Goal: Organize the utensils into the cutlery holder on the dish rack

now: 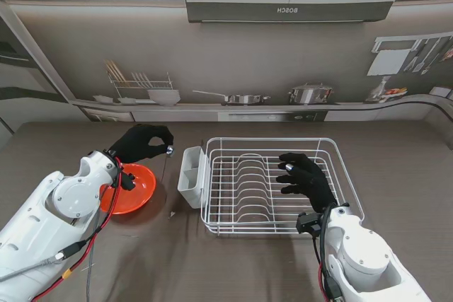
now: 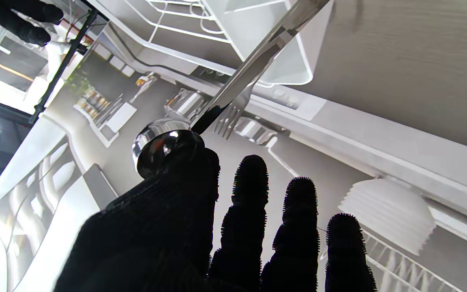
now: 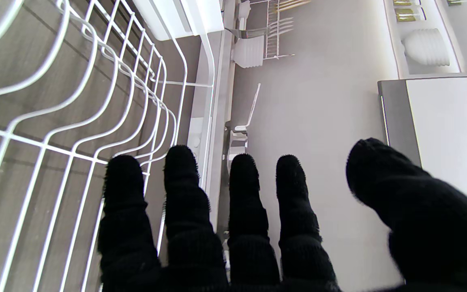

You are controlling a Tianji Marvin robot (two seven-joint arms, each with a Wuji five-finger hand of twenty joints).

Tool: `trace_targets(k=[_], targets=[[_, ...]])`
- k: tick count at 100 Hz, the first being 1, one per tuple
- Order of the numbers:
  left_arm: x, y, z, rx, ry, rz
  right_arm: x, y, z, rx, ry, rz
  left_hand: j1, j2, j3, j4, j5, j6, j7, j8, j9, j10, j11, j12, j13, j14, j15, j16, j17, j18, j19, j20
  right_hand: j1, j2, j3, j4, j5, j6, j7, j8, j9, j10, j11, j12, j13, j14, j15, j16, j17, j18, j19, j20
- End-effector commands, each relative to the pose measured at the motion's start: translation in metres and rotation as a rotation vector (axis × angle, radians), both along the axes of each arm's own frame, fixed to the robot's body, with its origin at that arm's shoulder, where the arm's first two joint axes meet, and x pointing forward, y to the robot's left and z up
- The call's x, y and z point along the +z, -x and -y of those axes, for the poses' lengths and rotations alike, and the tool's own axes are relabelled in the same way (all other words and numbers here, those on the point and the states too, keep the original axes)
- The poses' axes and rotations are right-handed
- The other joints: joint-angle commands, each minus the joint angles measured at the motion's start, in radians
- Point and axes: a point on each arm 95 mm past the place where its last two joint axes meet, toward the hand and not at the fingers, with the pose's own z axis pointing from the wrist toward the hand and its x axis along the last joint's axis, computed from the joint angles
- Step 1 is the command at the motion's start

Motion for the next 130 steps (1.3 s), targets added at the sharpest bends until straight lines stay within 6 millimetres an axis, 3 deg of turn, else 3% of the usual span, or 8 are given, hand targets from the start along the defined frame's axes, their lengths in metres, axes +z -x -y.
trace_targets(k=[1, 62, 98, 108, 130], targets=[[0.004, -0.003, 0.01, -0.023, 0.025, 0.005, -0.001, 0.001, -0.003, 0.013, -0.006, -0.004, 0.031, 0.037, 0.071, 0.012, 0.052, -0.066, 0.191, 0.083, 0.017, -0.008, 0.008, 0.008, 0.007, -0.009, 0.014, 0.008, -0.018, -0.022, -0.01, 0.002, -0.029, 0.025, -0.012, 0.006, -0.01, -0.004, 0.006, -0.018, 0.017, 0.001, 0.004, -0.005, 0.029, 0.003, 0.009, 0.009, 0.009, 0.02, -0.003, 0.007], [0.007, -0.012, 0.042, -0.099, 0.107, 0.027, -0.001, 0.001, -0.002, 0.009, -0.006, -0.007, 0.041, 0.04, 0.057, 0.02, 0.053, -0.054, 0.175, 0.074, 0.019, 0.001, 0.005, 0.003, 0.008, -0.007, 0.013, 0.008, -0.017, -0.021, -0.016, 0.004, -0.03, 0.025, -0.012, 0.005, -0.01, -0.006, 0.006, -0.018, 0.016, 0.002, 0.004, -0.005, 0.027, 0.004, 0.008, 0.009, 0.009, 0.021, -0.003, 0.007], [-0.012, -0.014, 0.053, -0.112, 0.119, -0.013, -0.002, 0.001, -0.002, 0.009, -0.008, -0.01, 0.054, 0.041, 0.044, 0.032, 0.056, -0.045, 0.156, 0.06, 0.018, 0.008, 0.002, 0.006, 0.0, -0.003, 0.012, 0.009, -0.02, -0.022, -0.021, 0.006, -0.03, 0.025, -0.012, 0.005, -0.01, -0.004, 0.006, -0.018, 0.016, 0.002, 0.004, -0.006, 0.026, 0.004, 0.008, 0.008, 0.009, 0.02, -0.003, 0.007], [-0.017, -0.012, 0.055, -0.114, 0.112, -0.021, -0.001, 0.001, -0.002, 0.008, -0.008, -0.01, 0.061, 0.04, 0.039, 0.039, 0.061, -0.042, 0.14, 0.045, 0.017, 0.011, -0.003, 0.002, -0.001, 0.0, 0.011, 0.009, -0.021, -0.022, -0.023, 0.007, -0.029, 0.025, -0.011, 0.005, -0.01, -0.004, 0.006, -0.018, 0.016, 0.003, 0.004, -0.006, 0.028, 0.004, 0.009, 0.009, 0.008, 0.02, -0.003, 0.007], [-0.031, -0.01, 0.057, -0.11, 0.089, -0.048, -0.002, 0.0, -0.002, 0.009, -0.009, -0.009, 0.101, 0.044, -0.022, 0.089, 0.09, -0.032, 0.044, -0.048, 0.013, 0.024, -0.036, -0.057, -0.01, 0.007, 0.006, 0.007, -0.025, -0.022, -0.038, 0.006, -0.03, 0.025, -0.012, 0.005, -0.009, -0.004, 0.006, -0.018, 0.016, 0.003, 0.004, -0.005, 0.028, 0.004, 0.008, 0.009, 0.008, 0.02, -0.003, 0.007]])
